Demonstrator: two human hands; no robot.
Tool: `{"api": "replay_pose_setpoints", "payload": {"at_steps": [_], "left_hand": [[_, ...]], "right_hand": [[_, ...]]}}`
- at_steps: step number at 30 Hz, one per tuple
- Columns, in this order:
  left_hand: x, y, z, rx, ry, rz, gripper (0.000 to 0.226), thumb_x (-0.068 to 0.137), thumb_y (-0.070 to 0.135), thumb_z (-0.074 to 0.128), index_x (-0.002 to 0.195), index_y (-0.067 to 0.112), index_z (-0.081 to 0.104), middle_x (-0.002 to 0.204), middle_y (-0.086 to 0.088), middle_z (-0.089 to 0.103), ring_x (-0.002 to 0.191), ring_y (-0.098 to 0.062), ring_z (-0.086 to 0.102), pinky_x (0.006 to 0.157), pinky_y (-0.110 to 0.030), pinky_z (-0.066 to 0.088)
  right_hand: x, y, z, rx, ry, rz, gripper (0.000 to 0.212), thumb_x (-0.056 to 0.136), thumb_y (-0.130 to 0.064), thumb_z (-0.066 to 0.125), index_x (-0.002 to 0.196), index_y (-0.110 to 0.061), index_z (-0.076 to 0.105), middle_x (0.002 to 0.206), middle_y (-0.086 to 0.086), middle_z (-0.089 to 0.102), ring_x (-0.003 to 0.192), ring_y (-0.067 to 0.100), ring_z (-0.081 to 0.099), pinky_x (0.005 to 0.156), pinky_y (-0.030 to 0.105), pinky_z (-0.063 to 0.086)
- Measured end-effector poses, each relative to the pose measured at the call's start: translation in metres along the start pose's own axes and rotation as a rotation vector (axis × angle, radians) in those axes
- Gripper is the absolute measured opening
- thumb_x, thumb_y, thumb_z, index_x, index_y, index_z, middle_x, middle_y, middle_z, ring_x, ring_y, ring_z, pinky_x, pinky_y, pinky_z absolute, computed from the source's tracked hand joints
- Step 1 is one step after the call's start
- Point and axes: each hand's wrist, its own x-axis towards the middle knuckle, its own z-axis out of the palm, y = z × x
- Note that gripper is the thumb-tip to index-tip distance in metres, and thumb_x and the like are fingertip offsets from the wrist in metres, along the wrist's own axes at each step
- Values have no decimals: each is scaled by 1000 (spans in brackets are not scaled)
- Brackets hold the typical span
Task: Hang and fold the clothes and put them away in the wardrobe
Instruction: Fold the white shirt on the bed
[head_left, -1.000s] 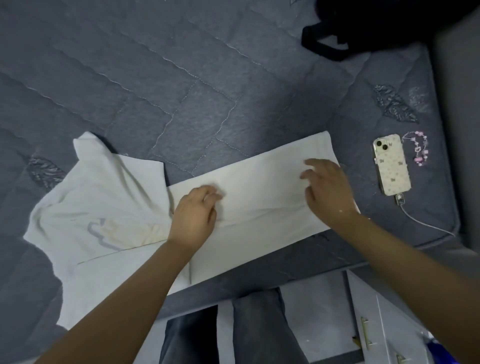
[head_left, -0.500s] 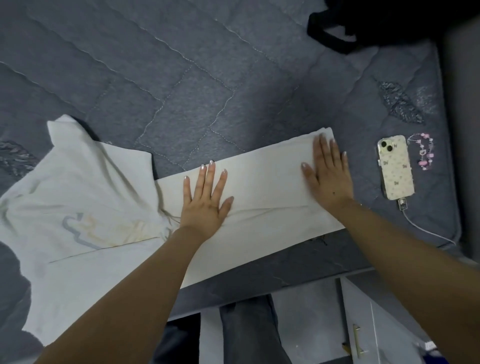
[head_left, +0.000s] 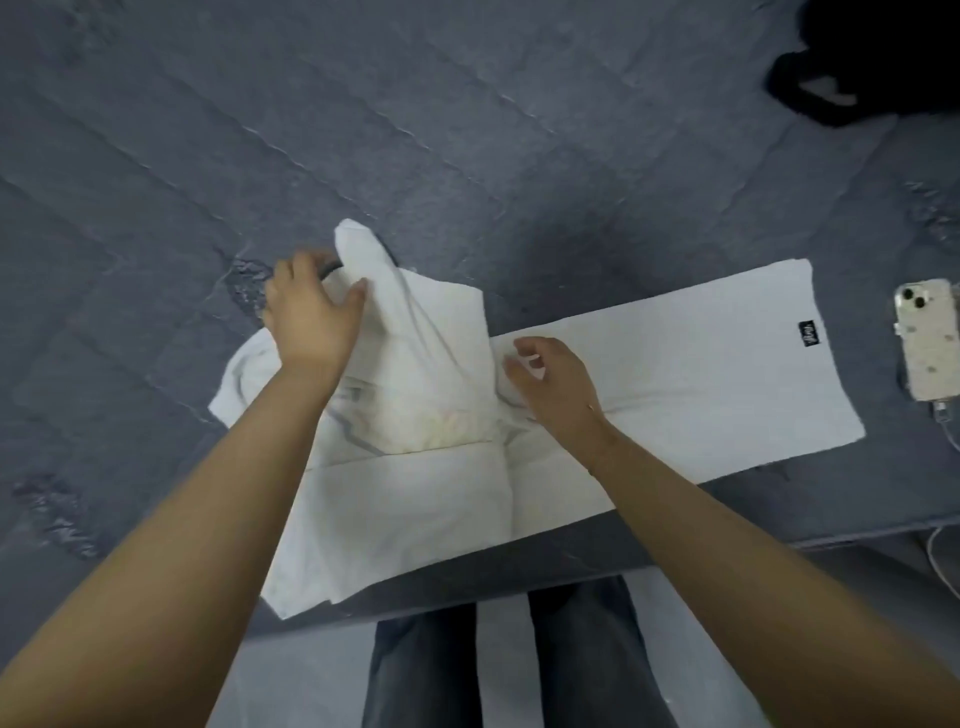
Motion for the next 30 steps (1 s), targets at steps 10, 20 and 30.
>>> {"api": "replay_pose_setpoints", "payload": {"at_steps": [10,20,30], "left_hand": [[55,-25,1,-438,-616,-26,24,87,37,71,93,16,63,82,3,64,78,-14,61,57,-14,46],[-46,-93,-91,-508,-527,326,28,83,26,69,61,15,57,76,0,46,70,-7,44,65,-18,35],[-150,-202,-45,-32,-491,296,40,84,44,60,100,11,75,116,3,65,108,-22,60,93,-44,47]], "right_hand": [[62,-58,49,397,-43,278,39,89,-36,68,109,-2,66,96,0,64,84,14,59,63,17,46],[-54,-53,21,314,167,-139,3,100,-36,48,99,-33,49,81,-2,59,71,9,55,62,22,48],[-105,25,37,-335,-327,-418,16,89,-10,69,104,-7,68,92,1,71,81,17,64,72,28,49]]}}
